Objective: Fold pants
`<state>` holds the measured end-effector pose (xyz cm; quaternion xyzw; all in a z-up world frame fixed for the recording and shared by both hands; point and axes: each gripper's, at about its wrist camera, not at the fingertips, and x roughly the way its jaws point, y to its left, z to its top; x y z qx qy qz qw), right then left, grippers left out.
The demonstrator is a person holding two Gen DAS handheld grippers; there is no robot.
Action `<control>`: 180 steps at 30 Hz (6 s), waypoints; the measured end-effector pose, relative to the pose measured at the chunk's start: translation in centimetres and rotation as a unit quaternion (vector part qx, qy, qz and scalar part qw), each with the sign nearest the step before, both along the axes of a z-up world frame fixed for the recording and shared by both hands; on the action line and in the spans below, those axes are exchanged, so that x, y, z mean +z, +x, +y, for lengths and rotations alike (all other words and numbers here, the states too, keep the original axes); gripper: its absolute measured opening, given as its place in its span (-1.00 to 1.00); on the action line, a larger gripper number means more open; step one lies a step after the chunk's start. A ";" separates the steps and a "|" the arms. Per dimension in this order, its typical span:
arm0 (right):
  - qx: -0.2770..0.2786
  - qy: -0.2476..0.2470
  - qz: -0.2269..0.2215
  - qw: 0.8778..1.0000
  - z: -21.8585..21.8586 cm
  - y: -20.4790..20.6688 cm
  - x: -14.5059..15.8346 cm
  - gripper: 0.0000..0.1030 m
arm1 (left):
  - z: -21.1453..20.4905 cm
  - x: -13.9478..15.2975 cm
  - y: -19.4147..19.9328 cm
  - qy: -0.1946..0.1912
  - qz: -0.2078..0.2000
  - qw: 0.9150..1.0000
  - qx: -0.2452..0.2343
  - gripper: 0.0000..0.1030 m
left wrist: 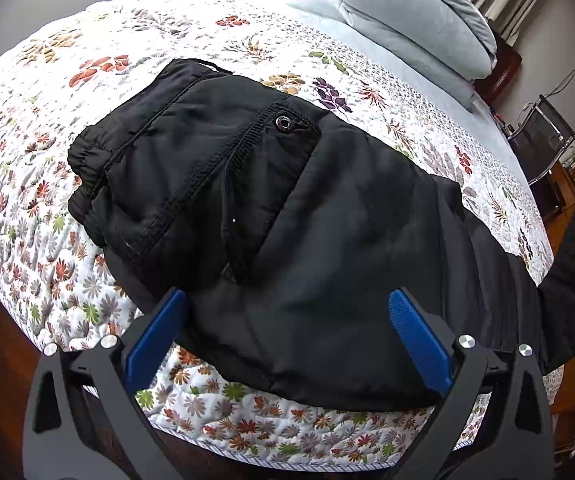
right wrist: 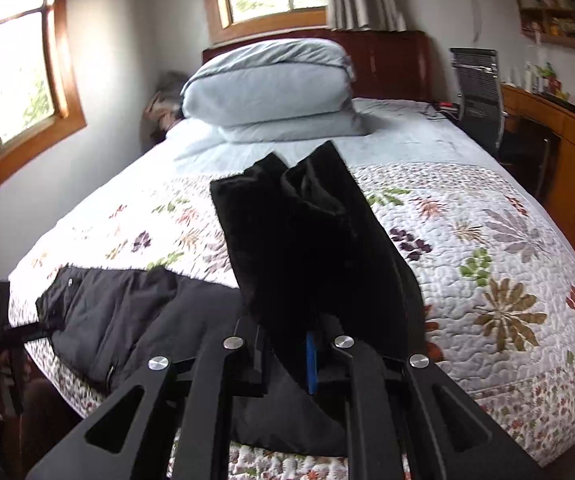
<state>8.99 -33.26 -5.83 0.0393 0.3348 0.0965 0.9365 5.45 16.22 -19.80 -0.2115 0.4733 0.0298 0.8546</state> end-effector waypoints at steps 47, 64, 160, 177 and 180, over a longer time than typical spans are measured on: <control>0.171 -0.074 0.075 0.980 10.5 -3.4 -8.4 0.39 | 1.2 0.6 -1.8 -0.067 0.002 0.997 0.025 0.95; 0.187 -0.096 0.093 0.973 11.6 -2.2 -10.1 -0.60 | 3.7 0.0 -5.3 -0.097 0.011 0.993 0.066 0.95; 0.093 0.264 0.080 0.957 -1.6 3.5 -2.1 0.66 | -16.5 7.7 1.2 -0.067 -0.240 0.947 -0.202 -0.61; 0.120 0.391 0.202 0.890 0.2 10.2 -8.7 0.87 | -25.5 1.5 3.7 0.017 -0.141 0.937 -0.319 -0.58; 0.126 0.373 0.222 0.892 1.3 11.7 -9.7 0.88 | -25.9 1.0 3.8 0.025 -0.138 0.936 -0.322 -0.57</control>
